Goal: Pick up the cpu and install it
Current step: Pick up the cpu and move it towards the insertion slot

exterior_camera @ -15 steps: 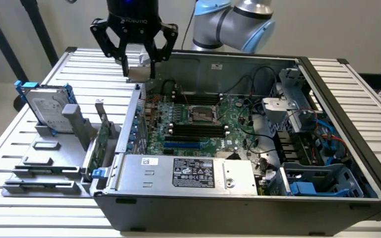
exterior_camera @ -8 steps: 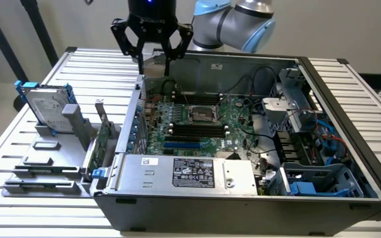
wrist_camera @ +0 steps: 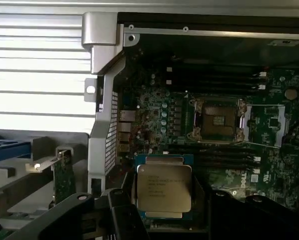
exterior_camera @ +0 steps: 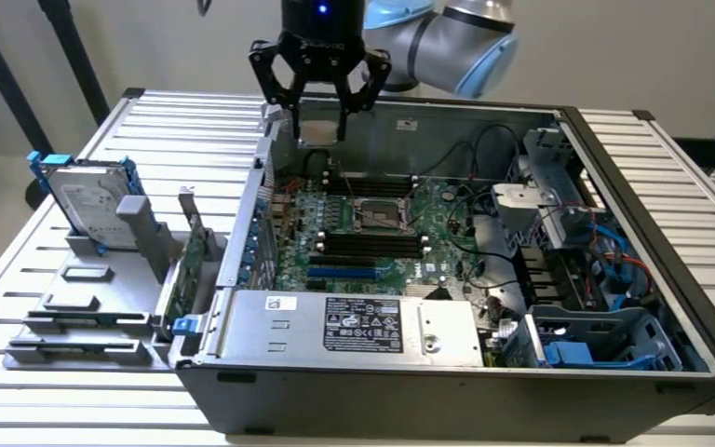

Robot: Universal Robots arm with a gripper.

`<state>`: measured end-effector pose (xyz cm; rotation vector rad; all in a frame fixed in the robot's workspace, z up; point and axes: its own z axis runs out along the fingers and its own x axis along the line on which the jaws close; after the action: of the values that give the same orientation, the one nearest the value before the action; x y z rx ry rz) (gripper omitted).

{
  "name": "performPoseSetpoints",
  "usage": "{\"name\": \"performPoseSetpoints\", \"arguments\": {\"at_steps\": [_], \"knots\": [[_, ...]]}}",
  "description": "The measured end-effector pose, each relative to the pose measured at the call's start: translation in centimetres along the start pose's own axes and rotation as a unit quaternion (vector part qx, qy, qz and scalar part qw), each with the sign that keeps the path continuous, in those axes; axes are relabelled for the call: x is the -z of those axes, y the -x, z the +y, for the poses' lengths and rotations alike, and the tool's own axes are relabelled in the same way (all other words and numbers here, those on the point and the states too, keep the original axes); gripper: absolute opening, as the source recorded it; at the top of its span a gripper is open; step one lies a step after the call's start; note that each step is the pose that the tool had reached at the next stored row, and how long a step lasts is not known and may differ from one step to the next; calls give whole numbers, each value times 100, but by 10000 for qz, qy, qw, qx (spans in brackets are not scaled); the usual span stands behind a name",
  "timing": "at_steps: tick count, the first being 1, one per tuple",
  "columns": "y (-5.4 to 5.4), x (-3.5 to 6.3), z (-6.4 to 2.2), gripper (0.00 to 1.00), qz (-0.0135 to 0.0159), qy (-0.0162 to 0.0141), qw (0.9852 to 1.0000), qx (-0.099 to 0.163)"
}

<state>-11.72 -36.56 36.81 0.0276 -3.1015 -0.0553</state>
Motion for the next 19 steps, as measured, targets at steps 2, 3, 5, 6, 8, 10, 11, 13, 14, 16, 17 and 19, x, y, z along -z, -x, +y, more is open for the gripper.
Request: {"name": "performPoseSetpoints", "arguments": {"at_steps": [2,3,5,6,8,10,11,13,14,16,17,19], "knots": [[78,-35,57,55,0,-1,10000,0],[120,-54,88,55,0,-2,10000,0],[202,-89,138,55,0,-4,10000,0],[247,-106,158,55,0,-4,10000,0],[339,-139,191,55,0,-6,10000,0],[433,-174,209,55,0,-5,10000,0],[479,-190,215,55,0,-6,10000,0],[572,-223,227,55,0,-6,10000,-1],[618,-240,232,55,0,-6,10000,-2],[709,-272,241,55,0,-6,10000,-2],[755,-289,245,55,0,-5,10000,-3],[839,-322,252,55,0,-6,10000,-5]]}}
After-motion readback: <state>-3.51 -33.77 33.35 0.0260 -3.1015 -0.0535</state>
